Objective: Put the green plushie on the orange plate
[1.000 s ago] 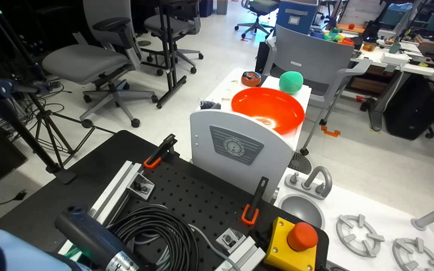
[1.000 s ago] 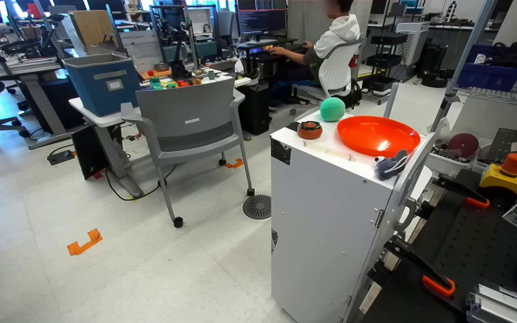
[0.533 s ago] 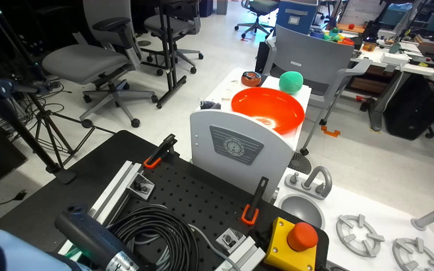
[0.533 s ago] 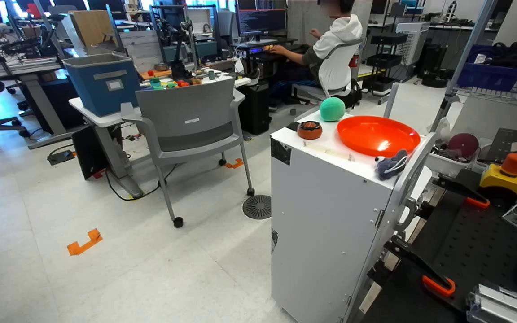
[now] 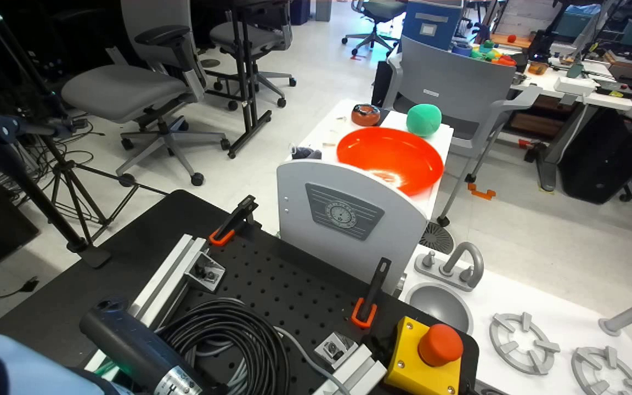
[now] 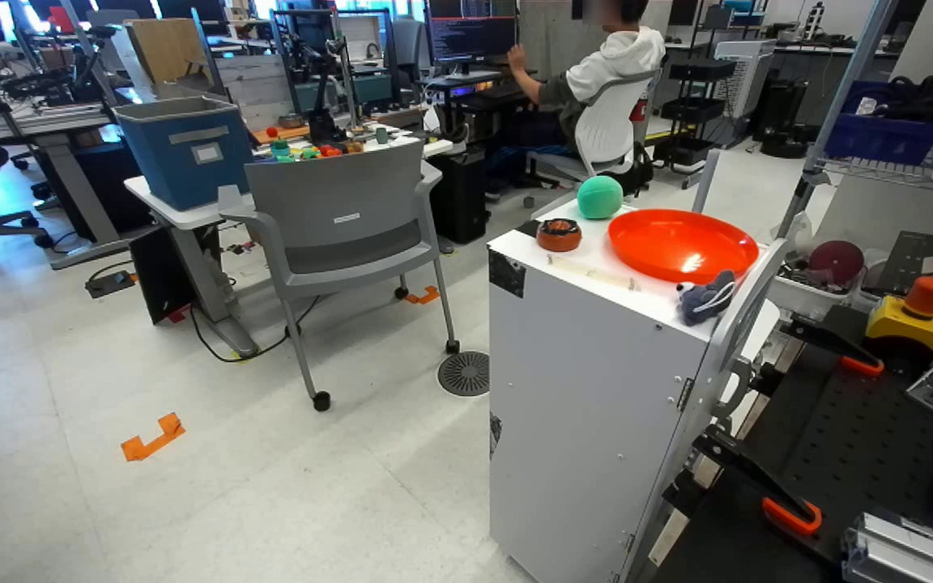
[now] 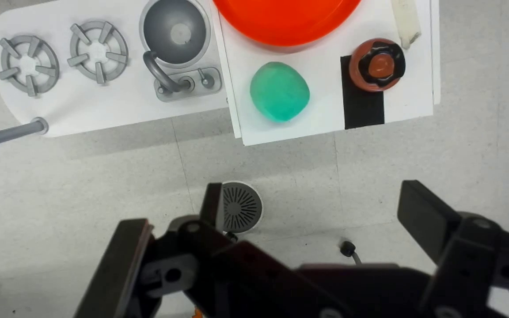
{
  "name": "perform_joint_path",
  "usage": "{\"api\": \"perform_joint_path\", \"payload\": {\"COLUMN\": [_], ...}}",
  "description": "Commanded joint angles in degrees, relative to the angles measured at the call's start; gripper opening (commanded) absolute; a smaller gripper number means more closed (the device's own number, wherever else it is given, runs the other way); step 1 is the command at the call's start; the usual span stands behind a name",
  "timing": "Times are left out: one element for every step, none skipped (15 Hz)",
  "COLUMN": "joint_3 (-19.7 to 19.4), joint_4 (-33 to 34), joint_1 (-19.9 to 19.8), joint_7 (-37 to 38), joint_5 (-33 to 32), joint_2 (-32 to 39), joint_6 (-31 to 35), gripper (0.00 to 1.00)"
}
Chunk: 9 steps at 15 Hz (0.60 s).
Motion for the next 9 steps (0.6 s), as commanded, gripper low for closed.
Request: {"api": "perform_joint_path", "payload": {"joint_3": [0.22,0.20,0.19,0.14,0.10,0.08,0.04,0.01,0.00], "joint_4": [0.54,0.57,0.65,0.80,0.93,0.97,0.92,0.90,0.91], "joint_1": [0.17,0.19,0.20,0.23,0.29,0.36,0.45,0.52,0.58], "joint_7": [-0.61,-0.59,-0.60,-0.43,-0.36,-0.36,-0.29,-0.22,-0.18], "joint_5": [-1.13,-1.23,-1.33,-1.46,-1.72,-2.02,-2.41,-2.78,-3.14], "joint_2": [0.97,1.15,1.39,1.66,1.94,2.18,2.40,2.61,2.82], "joint_6": [0.70,0.72,0.70,0.66,0.55,0.48,0.61,0.70,0.77], "gripper": [1.00,1.00,1.00,1.00,1.00,1.00,1.00,1.00,1.00]}}
